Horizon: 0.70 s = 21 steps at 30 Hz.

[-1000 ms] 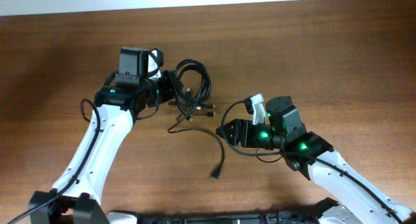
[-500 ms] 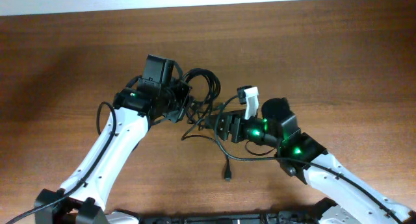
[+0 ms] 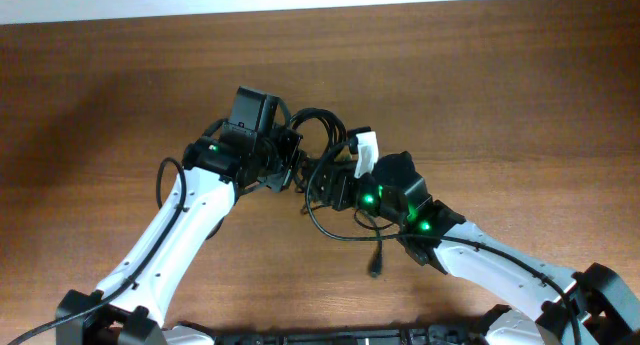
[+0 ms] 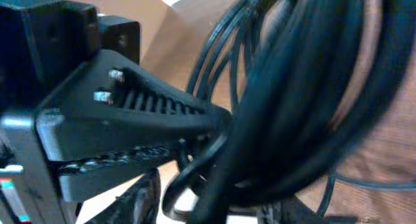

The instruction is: Untangle cables

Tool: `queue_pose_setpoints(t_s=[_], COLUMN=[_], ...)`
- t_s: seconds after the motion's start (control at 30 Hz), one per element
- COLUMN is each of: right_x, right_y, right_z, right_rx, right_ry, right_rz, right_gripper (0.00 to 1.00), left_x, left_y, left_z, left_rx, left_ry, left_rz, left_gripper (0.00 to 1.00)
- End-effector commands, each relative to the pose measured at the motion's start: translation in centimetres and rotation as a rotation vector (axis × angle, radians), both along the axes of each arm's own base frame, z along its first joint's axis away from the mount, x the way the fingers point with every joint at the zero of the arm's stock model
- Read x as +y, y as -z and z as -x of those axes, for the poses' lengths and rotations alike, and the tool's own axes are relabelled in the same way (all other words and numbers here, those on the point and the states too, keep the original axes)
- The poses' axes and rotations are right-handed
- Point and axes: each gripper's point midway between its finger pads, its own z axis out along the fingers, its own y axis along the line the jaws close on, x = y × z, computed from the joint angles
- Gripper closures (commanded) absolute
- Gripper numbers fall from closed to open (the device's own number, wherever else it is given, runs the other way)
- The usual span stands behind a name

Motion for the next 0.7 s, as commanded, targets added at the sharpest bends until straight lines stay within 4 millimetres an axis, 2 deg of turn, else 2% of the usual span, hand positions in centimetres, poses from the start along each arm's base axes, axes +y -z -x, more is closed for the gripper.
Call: queue_pose_setpoints(t_s=[0.0,0.03,0.13,0.2,0.23,0.27,0.37,0.47,0.57,0.67], right_x=[0.3,0.4,0.7,1.7,2.2,2.5,2.8,1.3,-1.0,-1.4], right_y=[-0.2,-0.2,-0.3,-1.0,-1.4,-1.6,-2.5,-4.9,-7.0,-8.6], right_z=[0.0,0.1,0.5,1.9,2.9,3.7,6.2,7.8,6.8,6.6], right_rx=[-0.002,-0.001,0.003,0.008,0.013,0.023,0.054,0.032,0.064,0.034], right_ry=[-0.008,-0.010,-0.039,-0.138,-0.204,-0.254,-0.428,-0.619,-0.629,-0.636], right_rz=[-0.007,-0.008,-0.017,-0.057,-0.081,-0.095,-0.154,-0.255,-0.335,-0.370], right_gripper=[0.89,0.96,0.96,0.96,0.96,0.96,0.96,0.96,0.96,0.96], left_x=[-0.1,-0.1,0.4,1.5,1.6,1.6,1.4,1.2,0.9,-0.2], left_y=[-1.3,-1.3,-1.2,-1.0,-1.0,-1.0,-1.3,-3.1,-5.6,-6.8], left_z=[-0.2,-0.2,-0.5,-1.1,-1.1,-1.1,-1.4,-2.0,-2.0,-1.1], left_rx=[-0.033,-0.033,-0.084,-0.189,-0.262,-0.298,-0.366,-0.499,-0.622,-0.697], left_ry=[-0.009,-0.010,0.046,0.188,0.335,0.412,0.519,0.626,0.690,0.780], left_rz=[0.019,0.018,-0.045,-0.186,-0.264,-0.301,-0.351,-0.409,-0.441,-0.422], left_gripper=[1.00,1.00,1.00,1.00,1.00,1.00,1.00,1.00,1.00,1.00])
